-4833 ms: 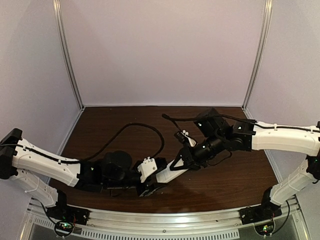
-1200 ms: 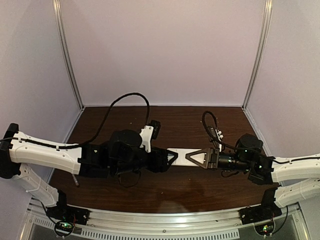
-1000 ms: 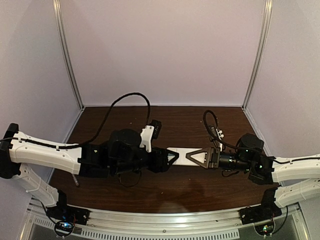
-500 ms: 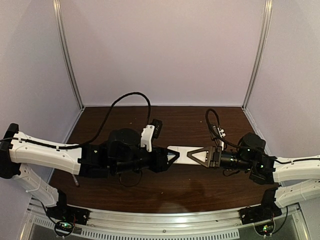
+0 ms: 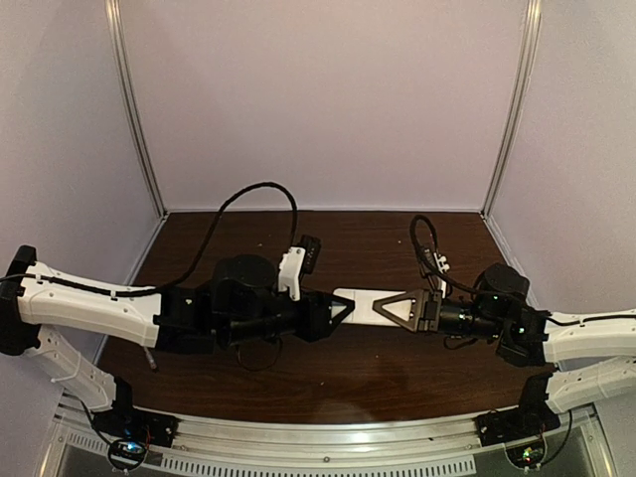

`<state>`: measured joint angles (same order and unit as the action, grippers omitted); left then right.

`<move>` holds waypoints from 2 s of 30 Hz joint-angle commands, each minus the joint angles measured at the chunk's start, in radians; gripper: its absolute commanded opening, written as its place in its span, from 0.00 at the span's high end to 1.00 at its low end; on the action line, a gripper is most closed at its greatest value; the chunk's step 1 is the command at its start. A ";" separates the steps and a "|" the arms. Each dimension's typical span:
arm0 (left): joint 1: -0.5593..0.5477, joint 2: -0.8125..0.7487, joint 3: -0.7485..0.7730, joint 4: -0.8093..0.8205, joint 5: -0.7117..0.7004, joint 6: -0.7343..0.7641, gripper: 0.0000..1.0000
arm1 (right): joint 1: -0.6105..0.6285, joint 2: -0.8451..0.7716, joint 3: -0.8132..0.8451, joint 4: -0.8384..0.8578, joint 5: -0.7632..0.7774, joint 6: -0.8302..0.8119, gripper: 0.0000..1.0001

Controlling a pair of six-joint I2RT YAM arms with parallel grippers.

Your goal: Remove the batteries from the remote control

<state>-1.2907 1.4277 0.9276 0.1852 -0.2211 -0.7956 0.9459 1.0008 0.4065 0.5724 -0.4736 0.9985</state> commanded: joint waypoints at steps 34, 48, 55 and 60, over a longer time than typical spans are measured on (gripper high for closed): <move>0.007 -0.012 -0.013 -0.027 0.024 0.019 1.00 | 0.002 -0.042 0.009 0.061 -0.045 0.003 1.00; 0.007 0.049 0.055 -0.056 0.048 0.044 0.58 | 0.002 -0.034 0.009 0.063 -0.044 0.003 1.00; 0.007 0.063 0.068 -0.068 0.046 0.048 0.52 | 0.002 -0.034 0.009 0.059 -0.038 0.002 1.00; 0.007 0.069 0.076 -0.077 0.043 0.050 0.59 | 0.003 -0.042 0.009 0.055 -0.039 0.002 1.00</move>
<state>-1.2823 1.4609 0.9771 0.1497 -0.1856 -0.7769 0.9371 0.9779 0.4034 0.5495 -0.4709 0.9951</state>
